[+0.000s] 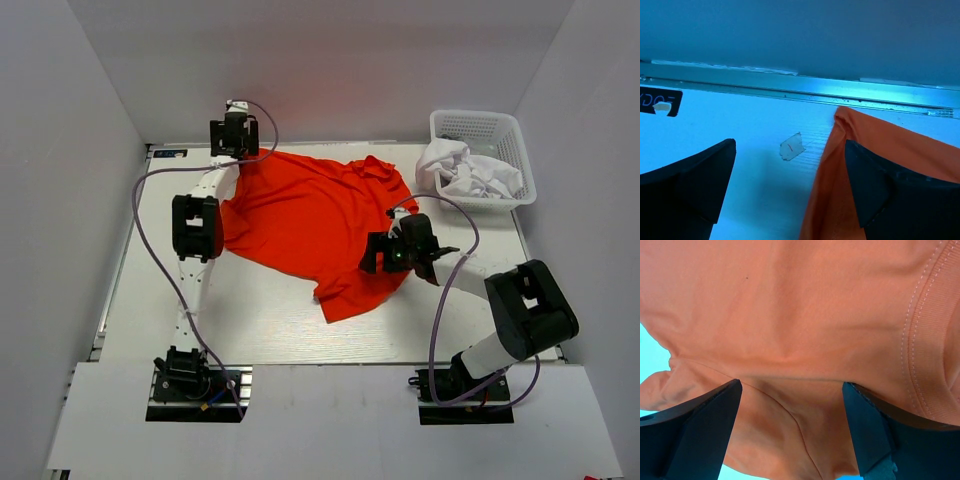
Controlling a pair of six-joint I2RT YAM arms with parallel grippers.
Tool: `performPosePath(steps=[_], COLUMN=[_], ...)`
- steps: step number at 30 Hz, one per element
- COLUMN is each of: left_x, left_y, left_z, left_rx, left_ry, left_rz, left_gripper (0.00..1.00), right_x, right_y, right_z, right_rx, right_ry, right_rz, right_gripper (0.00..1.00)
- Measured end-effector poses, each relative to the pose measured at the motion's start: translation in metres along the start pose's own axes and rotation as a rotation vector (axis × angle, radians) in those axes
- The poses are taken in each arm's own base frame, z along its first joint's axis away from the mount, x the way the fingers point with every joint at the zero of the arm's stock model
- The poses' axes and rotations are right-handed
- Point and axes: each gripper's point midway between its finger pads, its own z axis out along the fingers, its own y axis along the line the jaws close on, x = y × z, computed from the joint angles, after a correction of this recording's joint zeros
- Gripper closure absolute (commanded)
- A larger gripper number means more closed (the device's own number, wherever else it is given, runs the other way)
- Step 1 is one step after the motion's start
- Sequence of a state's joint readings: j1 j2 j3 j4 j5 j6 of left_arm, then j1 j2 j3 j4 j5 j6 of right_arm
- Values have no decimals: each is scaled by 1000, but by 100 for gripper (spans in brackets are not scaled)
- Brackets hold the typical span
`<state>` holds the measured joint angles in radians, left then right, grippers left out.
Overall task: Fold and stack the t-shirts
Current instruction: Flatten out the tshirt
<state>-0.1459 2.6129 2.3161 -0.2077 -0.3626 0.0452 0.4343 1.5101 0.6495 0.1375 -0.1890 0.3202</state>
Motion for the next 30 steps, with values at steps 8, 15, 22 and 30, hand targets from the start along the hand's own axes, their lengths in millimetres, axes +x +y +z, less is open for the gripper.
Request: performPosePath(steps=[8, 15, 22, 30], left_x=[-23, -8, 114, 174], left_y=[19, 19, -14, -8], left_z=[-55, -186, -236, -252], left_rx=[-23, 106, 263, 198], left_ry=[42, 142, 445, 635], left_rz=[-69, -128, -112, -132], left_gripper=[0, 0, 0, 21], right_x=[0, -9, 1, 13], right_y=[-3, -6, -6, -7], right_z=[-5, -20, -24, -20], right_rx=[32, 75, 71, 67], right_ry=[-5, -43, -29, 10], right_rz=[-12, -9, 20, 46], right_gripper=[10, 10, 10, 10])
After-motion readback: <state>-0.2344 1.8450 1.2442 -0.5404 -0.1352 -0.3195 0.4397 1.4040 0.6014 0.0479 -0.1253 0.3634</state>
